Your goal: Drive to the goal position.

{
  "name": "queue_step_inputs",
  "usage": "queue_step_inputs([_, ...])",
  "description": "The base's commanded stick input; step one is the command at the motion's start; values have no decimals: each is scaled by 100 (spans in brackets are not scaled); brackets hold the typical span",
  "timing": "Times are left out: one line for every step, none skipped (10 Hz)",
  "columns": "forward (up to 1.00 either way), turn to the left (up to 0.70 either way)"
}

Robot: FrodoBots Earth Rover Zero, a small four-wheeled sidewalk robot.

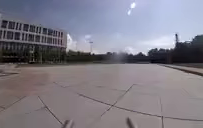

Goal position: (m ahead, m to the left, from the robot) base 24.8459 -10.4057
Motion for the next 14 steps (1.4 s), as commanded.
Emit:
queue_step_inputs([70, 0])
queue_step_inputs([70, 0])
queue_step_inputs([70, 0])
queue_step_inputs([70, 0])
queue_step_inputs([70, 0])
queue_step_inputs([70, 0])
queue_step_inputs([70, 0])
queue_step_inputs([70, 0])
queue_step_inputs([70, 0])
queue_step_inputs([70, 0])
queue_step_inputs([70, 0])
queue_step_inputs([70, 0])
queue_step_inputs([70, 0])
queue_step_inputs([70, 0])
